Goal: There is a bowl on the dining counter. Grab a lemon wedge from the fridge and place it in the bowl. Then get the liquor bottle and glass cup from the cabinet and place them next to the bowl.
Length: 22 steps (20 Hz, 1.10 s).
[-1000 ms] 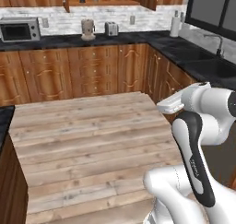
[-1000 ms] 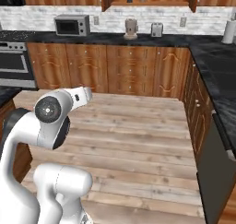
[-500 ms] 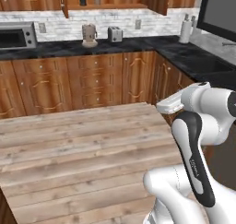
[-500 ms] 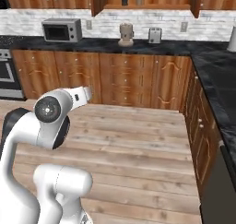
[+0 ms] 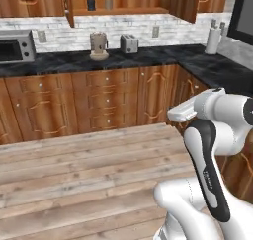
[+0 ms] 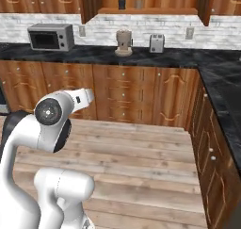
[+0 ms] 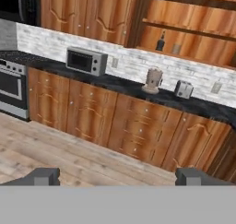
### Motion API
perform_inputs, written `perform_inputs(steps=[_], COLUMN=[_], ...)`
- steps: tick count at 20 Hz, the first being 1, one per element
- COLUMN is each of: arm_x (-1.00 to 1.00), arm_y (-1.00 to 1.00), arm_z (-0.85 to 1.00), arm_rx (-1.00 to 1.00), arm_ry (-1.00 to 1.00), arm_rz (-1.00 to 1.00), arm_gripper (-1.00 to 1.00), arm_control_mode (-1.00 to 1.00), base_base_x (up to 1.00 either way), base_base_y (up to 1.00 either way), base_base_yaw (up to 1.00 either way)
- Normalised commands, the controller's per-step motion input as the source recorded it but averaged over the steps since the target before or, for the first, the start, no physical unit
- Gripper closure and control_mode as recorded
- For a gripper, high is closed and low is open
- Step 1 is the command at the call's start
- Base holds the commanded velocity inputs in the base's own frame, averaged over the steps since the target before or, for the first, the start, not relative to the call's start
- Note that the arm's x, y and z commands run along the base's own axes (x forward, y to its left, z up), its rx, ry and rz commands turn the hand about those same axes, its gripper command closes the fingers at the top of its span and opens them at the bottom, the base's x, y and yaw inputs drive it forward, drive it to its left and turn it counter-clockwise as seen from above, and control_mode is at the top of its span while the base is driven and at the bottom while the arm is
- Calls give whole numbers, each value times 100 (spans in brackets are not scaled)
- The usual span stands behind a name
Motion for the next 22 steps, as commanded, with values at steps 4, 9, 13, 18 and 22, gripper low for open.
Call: perform_inputs(steps=[4,9,13,18,22], arm_x=[0,0,0,0,0], arm_y=[0,0,0,0,0], arm_z=[0,0,0,0,0], arm_rx=[0,0,0,0,0], arm_ry=[0,0,0,0,0], arm_rz=[0,0,0,0,0], arm_gripper=[-100,-100,-100,-100,-100], arm_control_mode=[100,100,100,100,100], base_base_x=[100,100,100,100,100], base_base_y=[-8,-9,-10,-18,-20], base_base_yaw=[-2,-2,-2,-3,-4])
